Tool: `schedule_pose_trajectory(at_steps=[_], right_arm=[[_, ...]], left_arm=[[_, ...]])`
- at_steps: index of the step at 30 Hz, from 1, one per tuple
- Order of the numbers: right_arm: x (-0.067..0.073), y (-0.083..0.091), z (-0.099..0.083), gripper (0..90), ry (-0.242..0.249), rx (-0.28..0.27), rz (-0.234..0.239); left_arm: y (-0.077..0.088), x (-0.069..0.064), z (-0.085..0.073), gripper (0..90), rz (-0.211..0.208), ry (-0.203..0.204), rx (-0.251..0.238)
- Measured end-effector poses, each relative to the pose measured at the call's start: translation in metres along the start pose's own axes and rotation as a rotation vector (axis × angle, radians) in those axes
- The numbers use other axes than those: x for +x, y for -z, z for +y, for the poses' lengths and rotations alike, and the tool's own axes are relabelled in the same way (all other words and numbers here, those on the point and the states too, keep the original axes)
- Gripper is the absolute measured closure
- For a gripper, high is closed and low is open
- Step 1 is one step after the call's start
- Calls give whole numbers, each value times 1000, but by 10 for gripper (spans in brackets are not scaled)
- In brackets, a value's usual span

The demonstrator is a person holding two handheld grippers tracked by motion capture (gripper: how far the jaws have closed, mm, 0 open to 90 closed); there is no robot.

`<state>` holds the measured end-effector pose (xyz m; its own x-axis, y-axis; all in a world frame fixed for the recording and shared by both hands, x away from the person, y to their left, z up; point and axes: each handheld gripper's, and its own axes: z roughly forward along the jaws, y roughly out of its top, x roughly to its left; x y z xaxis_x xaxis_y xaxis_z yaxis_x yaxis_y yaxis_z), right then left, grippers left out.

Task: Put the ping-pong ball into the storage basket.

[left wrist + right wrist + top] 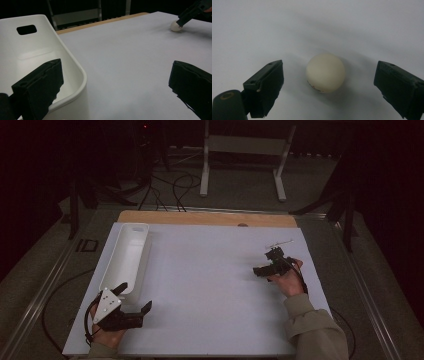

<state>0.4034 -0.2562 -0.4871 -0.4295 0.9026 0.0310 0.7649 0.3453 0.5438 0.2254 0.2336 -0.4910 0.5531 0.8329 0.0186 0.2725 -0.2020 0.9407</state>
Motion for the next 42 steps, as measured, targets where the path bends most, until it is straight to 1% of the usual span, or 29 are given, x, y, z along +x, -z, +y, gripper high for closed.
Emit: schedule_pose_trajectory(at_steps=[5,10,16,20,21,22,23,24,25,26,31,42], right_arm=[[2,-3,1,100,12,12,-10],[4,-6,1,139,22,28,-29],[6,-10,0,224,40,46,-60],[8,-11,0,299,58,50,-70],[8,-11,0,333,62,52,-68],[8,-11,0,333,62,52,-68],[9,-11,0,372,67,55,-66],[9,-12,0,440,71,60,-69],[10,-12,0,478,75,54,-65],[9,-11,0,497,86,48,-60],[11,-10,0,505,93,35,-73],[10,-8,0,506,85,33,-68]], left_arm=[[0,0,0,0,-1,1,0],[0,0,0,0,-2,0,0],[0,0,0,0,-3,0,0],[0,0,0,0,-3,1,0],[0,0,0,0,-3,0,0],[0,0,0,0,-3,0,0],[0,0,0,0,-3,1,0],[0,0,0,0,-3,1,0],[0,0,0,0,-4,2,-1],[0,0,0,0,-4,2,-1],[0,0,0,0,-4,1,0],[0,0,0,1,-2,-1,1]])
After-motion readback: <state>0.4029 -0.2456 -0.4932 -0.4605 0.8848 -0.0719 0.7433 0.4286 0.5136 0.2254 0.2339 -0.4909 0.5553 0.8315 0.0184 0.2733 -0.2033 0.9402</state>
